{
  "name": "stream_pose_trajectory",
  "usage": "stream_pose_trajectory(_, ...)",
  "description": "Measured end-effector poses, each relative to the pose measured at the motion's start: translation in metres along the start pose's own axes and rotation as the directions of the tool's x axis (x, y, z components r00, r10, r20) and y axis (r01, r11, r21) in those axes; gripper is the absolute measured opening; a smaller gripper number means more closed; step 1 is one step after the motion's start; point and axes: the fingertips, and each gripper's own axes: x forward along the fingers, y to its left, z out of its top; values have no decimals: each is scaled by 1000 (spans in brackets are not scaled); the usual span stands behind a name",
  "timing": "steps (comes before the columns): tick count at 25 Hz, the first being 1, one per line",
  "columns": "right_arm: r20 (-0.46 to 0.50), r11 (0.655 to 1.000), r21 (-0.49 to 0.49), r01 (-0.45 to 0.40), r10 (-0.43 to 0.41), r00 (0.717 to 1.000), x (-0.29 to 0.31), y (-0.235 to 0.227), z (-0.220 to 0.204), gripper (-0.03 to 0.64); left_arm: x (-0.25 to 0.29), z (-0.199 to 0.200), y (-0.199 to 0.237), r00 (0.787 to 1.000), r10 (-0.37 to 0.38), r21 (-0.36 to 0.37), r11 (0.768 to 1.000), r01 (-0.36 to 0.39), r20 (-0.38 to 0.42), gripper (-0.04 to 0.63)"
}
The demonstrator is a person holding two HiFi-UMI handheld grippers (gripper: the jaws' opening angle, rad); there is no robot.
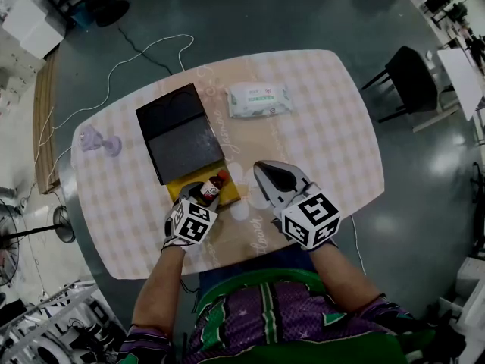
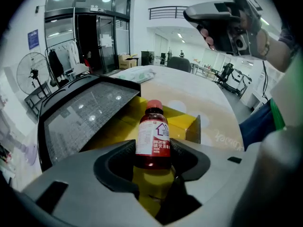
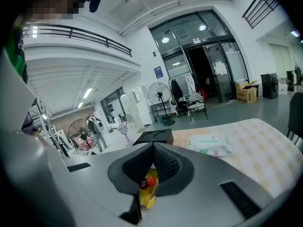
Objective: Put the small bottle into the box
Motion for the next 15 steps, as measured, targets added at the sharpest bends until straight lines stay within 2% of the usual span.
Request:
stream_pose_trajectory(9,3,1000,11,6,-6,1000,-1,-9,2,7,8,-4,3,998,7,71,997,-2,-66,242)
stream_pose_trajectory(15,6,1000,20,7,-8,1000,-1,-12,1,8,13,-7,4,995,6,93,996,3,-97,244)
